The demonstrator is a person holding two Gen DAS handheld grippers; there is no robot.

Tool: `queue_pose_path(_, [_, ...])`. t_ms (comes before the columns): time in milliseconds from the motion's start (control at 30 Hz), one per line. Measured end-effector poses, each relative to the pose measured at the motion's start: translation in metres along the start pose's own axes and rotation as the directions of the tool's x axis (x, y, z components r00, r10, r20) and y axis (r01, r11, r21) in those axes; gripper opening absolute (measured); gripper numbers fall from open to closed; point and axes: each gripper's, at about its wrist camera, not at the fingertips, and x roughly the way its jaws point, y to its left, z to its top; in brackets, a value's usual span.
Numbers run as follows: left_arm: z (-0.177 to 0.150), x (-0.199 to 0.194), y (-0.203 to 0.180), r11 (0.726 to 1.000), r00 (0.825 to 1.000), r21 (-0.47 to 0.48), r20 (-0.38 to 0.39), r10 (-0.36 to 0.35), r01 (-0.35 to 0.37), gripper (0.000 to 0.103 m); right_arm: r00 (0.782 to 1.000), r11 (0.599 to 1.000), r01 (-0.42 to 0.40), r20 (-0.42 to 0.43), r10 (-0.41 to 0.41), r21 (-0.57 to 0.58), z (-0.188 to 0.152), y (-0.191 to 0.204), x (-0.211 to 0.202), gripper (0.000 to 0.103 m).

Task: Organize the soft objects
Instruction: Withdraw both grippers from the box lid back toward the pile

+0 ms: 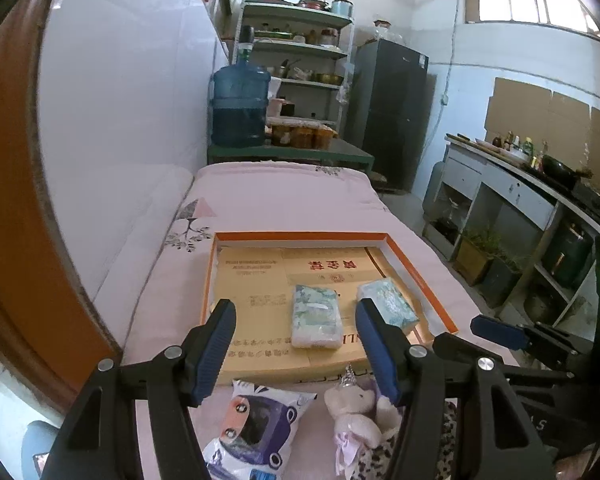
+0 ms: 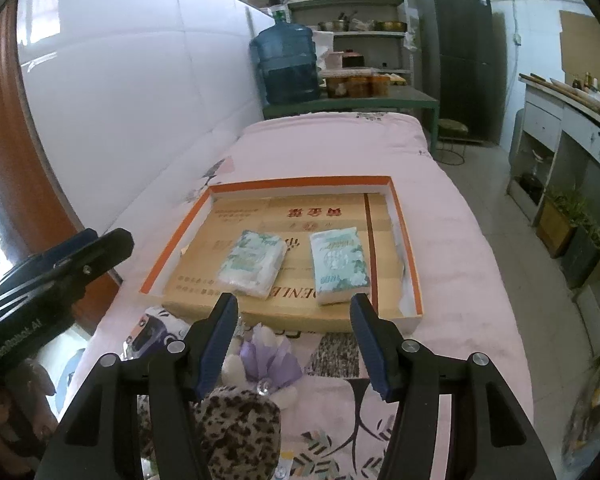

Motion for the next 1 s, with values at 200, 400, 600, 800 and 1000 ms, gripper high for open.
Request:
queue_pose_path(200, [-0.006,-0.020,0.003,1.000,0.999,-0.001,0.036,0.014,-0.014,0.062,1.000,1.000,-0.011,0.016,0.011,-0.011,-0.007,0.006,-0.015,0.060])
queue_pose_path(400, [-0.011,-0.032,0.004,0.999,0.999,-0.008,0.029,-0.037,0.037,0.062,0.999,1.000,-0.030,0.020,0.030,-0.009,-0.013,0.011,-0.026,0.060])
queue_pose_path(600, [-0.018,-0.040,0.005,0.995,0.995,-0.038,0.000,-0.096,0.096,0.062,0.999,0.999,-0.041,0.020,0.041,-0.012,-0.026,0.017,-0.036,0.060])
queue_pose_path(800, [-0.033,-0.045,0.001,0.996,0.996,-0.027,-0.017,-0.084,0.083,0.061,0.999,0.999,-0.047,0.006,0.047,-0.013,-0.040,0.022,-0.038,0.060])
queue_pose_path(1000, [-0.044,-0.048,0.001,0.998,0.998,-0.038,-0.032,-0.052,0.051,0.061,0.999,0.999,-0.045,-0.006,0.045,-0.008,-0.053,0.022,-0.041,0.060])
